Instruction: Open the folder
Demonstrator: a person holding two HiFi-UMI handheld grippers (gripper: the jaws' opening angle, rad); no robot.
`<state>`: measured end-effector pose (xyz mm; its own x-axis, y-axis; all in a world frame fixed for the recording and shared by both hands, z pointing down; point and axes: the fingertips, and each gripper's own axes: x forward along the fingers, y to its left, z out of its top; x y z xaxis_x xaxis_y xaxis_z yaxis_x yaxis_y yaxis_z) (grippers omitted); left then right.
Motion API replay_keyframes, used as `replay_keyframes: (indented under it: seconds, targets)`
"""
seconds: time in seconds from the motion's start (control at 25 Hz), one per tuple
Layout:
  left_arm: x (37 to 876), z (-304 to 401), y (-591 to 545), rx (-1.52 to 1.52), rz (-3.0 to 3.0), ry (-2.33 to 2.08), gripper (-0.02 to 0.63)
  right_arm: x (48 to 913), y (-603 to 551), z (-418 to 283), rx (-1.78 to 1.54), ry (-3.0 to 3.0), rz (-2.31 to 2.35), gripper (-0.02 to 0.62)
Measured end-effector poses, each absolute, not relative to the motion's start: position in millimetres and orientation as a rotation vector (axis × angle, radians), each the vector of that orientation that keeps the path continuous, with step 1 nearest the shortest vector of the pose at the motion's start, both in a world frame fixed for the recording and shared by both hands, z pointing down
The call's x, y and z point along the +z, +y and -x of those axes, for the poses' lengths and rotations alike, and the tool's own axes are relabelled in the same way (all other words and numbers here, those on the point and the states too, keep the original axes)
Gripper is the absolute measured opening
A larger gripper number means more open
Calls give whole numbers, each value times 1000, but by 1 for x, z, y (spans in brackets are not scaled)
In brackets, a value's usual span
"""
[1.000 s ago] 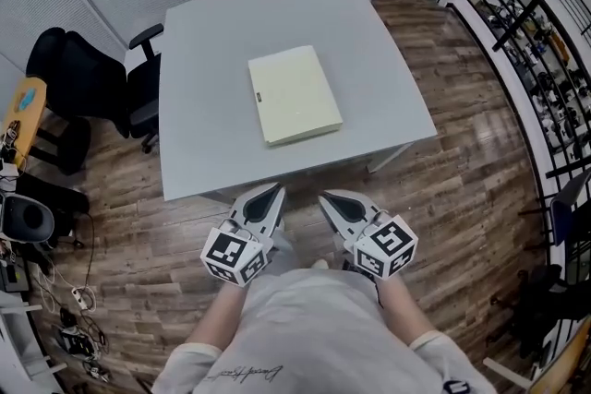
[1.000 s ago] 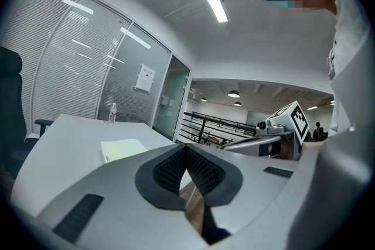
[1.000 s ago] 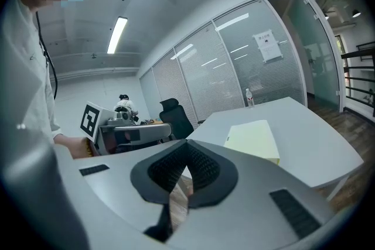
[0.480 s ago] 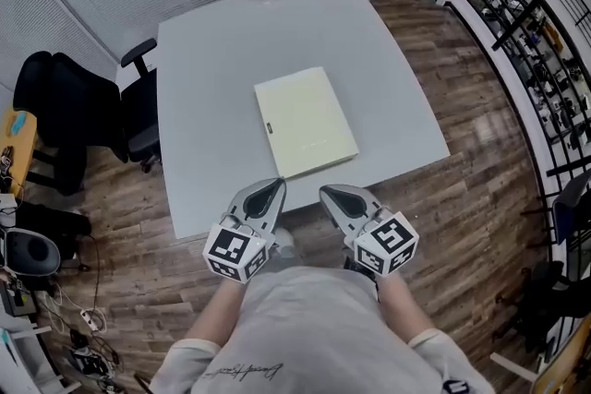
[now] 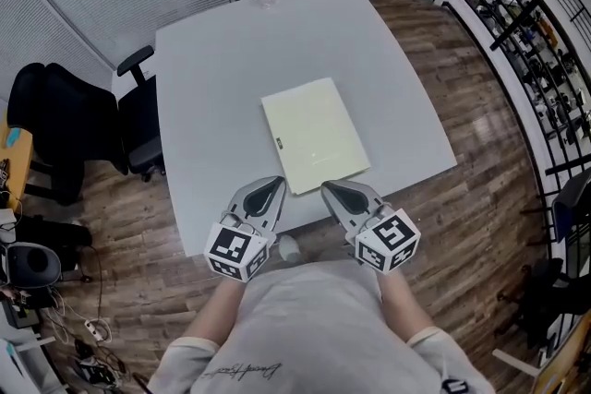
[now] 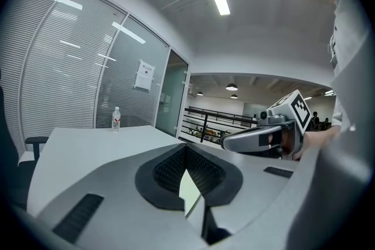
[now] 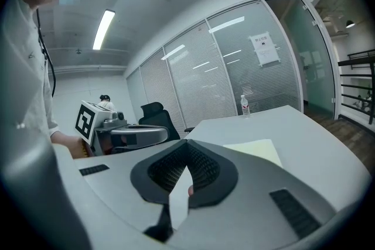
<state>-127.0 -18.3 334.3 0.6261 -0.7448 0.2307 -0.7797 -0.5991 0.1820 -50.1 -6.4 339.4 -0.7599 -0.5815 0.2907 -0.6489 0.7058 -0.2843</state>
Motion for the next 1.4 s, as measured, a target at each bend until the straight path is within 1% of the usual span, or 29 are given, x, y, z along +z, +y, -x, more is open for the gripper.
replay_keyframes:
  seconds: [0.6, 1.16, 1.4]
  targets:
    - [340, 100, -21, 207, -2532, -1296, 9, 349, -15, 32, 551, -2709, -854, 20]
    - [352, 103, -18, 276, -2479, -1415, 8, 366, -18, 22, 564, -2682, -793, 21]
    - [354, 103, -17, 226, -2462, -1422, 9, 377, -20, 20, 526, -2665, -776, 20]
